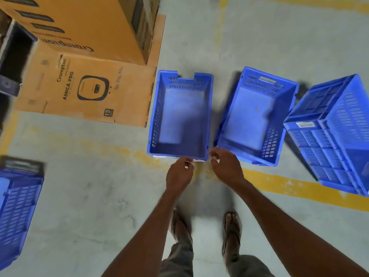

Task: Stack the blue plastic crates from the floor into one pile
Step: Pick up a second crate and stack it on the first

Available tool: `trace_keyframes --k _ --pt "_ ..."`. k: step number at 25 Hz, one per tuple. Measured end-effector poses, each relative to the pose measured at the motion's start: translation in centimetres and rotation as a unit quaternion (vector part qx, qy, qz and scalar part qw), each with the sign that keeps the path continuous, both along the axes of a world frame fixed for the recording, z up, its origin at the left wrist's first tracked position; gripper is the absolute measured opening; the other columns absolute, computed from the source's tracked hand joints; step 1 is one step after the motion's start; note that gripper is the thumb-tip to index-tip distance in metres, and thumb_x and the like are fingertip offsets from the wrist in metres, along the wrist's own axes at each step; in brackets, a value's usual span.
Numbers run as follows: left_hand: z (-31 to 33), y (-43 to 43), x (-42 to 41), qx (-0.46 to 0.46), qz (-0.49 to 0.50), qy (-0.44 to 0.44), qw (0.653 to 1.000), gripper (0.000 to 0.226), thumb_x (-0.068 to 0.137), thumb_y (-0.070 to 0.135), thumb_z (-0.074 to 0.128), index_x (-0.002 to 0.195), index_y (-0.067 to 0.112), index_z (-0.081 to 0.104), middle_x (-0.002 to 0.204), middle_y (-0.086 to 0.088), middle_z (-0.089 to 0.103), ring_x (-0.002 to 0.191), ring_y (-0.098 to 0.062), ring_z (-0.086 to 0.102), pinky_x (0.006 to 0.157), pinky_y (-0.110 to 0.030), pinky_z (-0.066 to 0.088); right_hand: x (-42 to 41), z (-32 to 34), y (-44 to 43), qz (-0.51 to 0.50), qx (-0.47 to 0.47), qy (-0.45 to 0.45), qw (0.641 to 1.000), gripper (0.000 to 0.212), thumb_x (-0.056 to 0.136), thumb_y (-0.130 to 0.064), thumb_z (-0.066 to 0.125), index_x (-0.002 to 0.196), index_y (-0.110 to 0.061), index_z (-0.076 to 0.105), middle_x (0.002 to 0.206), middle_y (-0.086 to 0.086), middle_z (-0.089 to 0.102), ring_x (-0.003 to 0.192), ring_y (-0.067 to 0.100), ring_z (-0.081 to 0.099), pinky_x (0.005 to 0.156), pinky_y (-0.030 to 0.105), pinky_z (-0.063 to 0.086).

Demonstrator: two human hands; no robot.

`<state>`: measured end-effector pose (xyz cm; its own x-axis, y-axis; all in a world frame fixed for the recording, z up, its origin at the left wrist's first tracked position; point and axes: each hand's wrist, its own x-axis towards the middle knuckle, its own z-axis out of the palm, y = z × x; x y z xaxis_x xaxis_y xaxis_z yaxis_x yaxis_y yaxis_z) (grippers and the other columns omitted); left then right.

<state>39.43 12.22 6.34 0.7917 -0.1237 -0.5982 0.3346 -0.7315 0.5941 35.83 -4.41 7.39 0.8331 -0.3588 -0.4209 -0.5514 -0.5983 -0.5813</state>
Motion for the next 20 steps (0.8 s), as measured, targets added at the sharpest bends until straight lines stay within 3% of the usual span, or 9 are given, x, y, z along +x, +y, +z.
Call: trace_keyframes --k 2,4,6,9,13,17,20 --pt "-4.2 -0.1 2.1 -0.062 0.157 0.065 0.983 0.033 0.092 0.019 0.063 0.125 0.021 0.057 0.103 -0.002 0.070 0.091 -0.022 0.069 0.086 -0.040 0.056 2.4 -4.2 0.3 0.034 -0.007 0.027 0.999 0.030 0.085 -0.017 0.060 0.114 -0.024 0.068 0.118 -0.001 0.067 0.111 0.021 0.059 0.092 0.033 0.048" --pt "-8.8 -0.6 3.8 -0.142 0.352 0.158 0.911 0.046 0.093 0.014 0.065 0.135 0.014 0.046 0.097 -0.009 0.066 0.082 -0.024 0.067 0.082 -0.040 0.058 4.1 -9.4 0.3 0.081 -0.036 0.071 0.994 0.040 0.085 -0.017 0.061 0.124 -0.021 0.063 0.128 0.004 0.061 0.122 0.024 0.052 0.099 0.035 0.042" --pt "-12.9 -1.2 4.8 -0.160 0.430 0.194 0.867 0.051 0.093 0.014 0.066 0.139 0.012 0.042 0.089 -0.007 0.060 0.079 -0.024 0.061 0.082 -0.039 0.056 4.8 -14.3 0.3 0.172 -0.088 0.108 0.975 0.044 0.083 -0.013 0.059 0.127 -0.017 0.059 0.130 0.008 0.059 0.122 0.027 0.049 0.101 0.037 0.040" --pt "-18.5 -1.4 4.6 -0.158 0.464 0.205 0.847 0.051 0.092 0.016 0.066 0.138 0.012 0.043 0.088 -0.005 0.060 0.082 -0.023 0.060 0.084 -0.039 0.056 4.9 -20.6 1.0 0.324 -0.157 0.147 0.921 0.045 0.081 -0.017 0.059 0.126 -0.019 0.056 0.128 0.005 0.060 0.119 0.028 0.051 0.098 0.040 0.042" --pt "-22.5 -0.7 4.3 -0.186 0.517 0.207 0.810 0.054 0.089 0.020 0.073 0.130 0.012 0.039 0.108 -0.014 0.061 0.090 -0.025 0.067 0.085 -0.038 0.055 4.3 -25.2 1.9 0.367 -0.221 0.128 0.895 0.037 0.084 -0.017 0.056 0.120 -0.025 0.056 0.117 0.001 0.067 0.109 0.024 0.060 0.091 0.039 0.038" --pt "-22.5 -1.0 4.5 -0.200 0.484 0.277 0.806 0.063 0.087 0.030 0.076 0.134 0.010 0.041 0.126 -0.014 0.058 0.111 -0.030 0.063 0.088 -0.042 0.057 5.2 -24.5 1.6 0.424 -0.261 0.079 0.864 0.037 0.081 -0.021 0.063 0.117 -0.025 0.060 0.108 0.000 0.070 0.105 0.024 0.059 0.089 0.039 0.039" --pt "-19.8 -1.6 6.0 -0.223 0.498 0.274 0.792 0.039 0.088 0.020 0.070 0.120 0.008 0.049 0.111 -0.018 0.061 0.093 -0.031 0.064 0.071 -0.038 0.058 6.7 -20.3 2.8 0.436 -0.223 0.031 0.871 0.031 0.081 -0.022 0.064 0.113 -0.025 0.064 0.099 -0.001 0.072 0.097 0.023 0.060 0.083 0.038 0.037"
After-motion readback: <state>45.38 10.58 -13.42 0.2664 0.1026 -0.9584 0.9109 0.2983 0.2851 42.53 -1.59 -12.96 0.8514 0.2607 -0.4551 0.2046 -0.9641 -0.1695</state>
